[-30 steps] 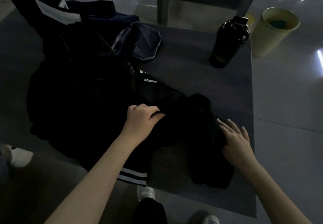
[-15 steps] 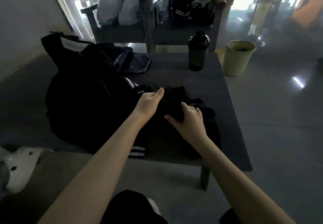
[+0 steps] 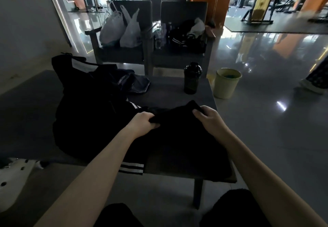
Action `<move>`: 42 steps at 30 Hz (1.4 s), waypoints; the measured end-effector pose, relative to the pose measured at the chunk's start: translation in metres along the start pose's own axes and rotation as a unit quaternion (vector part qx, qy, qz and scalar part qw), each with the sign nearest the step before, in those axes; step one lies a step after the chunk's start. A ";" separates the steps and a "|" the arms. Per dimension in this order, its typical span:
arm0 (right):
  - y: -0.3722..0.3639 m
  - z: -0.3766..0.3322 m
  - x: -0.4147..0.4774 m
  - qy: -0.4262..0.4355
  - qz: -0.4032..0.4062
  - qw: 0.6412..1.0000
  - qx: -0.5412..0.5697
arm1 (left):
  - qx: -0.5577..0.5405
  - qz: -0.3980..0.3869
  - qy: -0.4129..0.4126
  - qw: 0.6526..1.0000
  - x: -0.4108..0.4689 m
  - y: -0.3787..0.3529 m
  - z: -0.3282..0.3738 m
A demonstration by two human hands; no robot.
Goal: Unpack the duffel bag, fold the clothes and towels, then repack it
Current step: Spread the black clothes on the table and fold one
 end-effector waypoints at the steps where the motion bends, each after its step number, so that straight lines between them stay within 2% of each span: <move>1: 0.007 -0.001 0.000 -0.009 0.008 1.000 0.005 | -0.007 0.000 0.008 1.000 0.001 0.002 -0.002; 5: 0.025 0.001 -0.006 -0.051 0.006 0.999 -0.017 | -0.003 -0.090 0.012 0.996 -0.007 0.008 0.009; 9: 0.041 0.008 -0.012 -0.104 -0.006 0.994 0.021 | 0.166 -0.185 0.039 0.968 -0.014 0.014 0.010; 10: 0.048 0.010 -0.013 -0.114 0.001 0.993 0.036 | 0.177 -0.189 0.044 0.965 -0.014 0.017 0.008; 14: 0.075 0.020 -0.009 -0.125 0.058 0.989 0.057 | 0.009 -0.127 0.032 0.991 -0.007 0.031 0.015; 16: 0.084 0.027 -0.001 -0.119 0.088 0.988 0.047 | -0.014 -0.094 0.021 0.995 -0.001 0.038 0.021; 18: 0.093 0.034 0.008 -0.115 0.125 0.985 0.035 | 0.002 -0.121 0.026 0.992 0.002 0.040 0.027; 21: 0.104 0.047 0.020 -0.122 0.175 0.977 0.017 | 0.103 -0.161 0.052 0.980 0.013 0.051 0.017; 26: 0.103 0.067 0.046 -0.131 0.209 0.969 -0.016 | 0.107 0.012 0.065 0.992 0.056 0.096 -0.001; 29: 0.099 0.077 0.069 -0.132 0.223 0.966 -0.012 | 0.120 0.109 0.055 0.985 0.087 0.109 -0.005; 36: 0.095 0.101 0.131 -0.117 0.249 0.960 -0.048 | 0.176 0.228 0.053 0.956 0.165 0.107 -0.016; 39: 0.094 0.118 0.153 -0.124 0.260 0.955 -0.065 | 0.214 0.245 0.068 0.943 0.197 0.097 -0.028; 42: 0.096 0.136 0.163 -0.141 0.272 0.947 -0.094 | 0.290 0.165 0.122 0.935 0.221 0.073 -0.054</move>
Point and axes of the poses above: each hand's wrist, its own x-axis towards the middle knuckle, its own y-axis out of the back of the hand, z = x × y, the point moved 9 cm from there along x, towards the middle knuckle
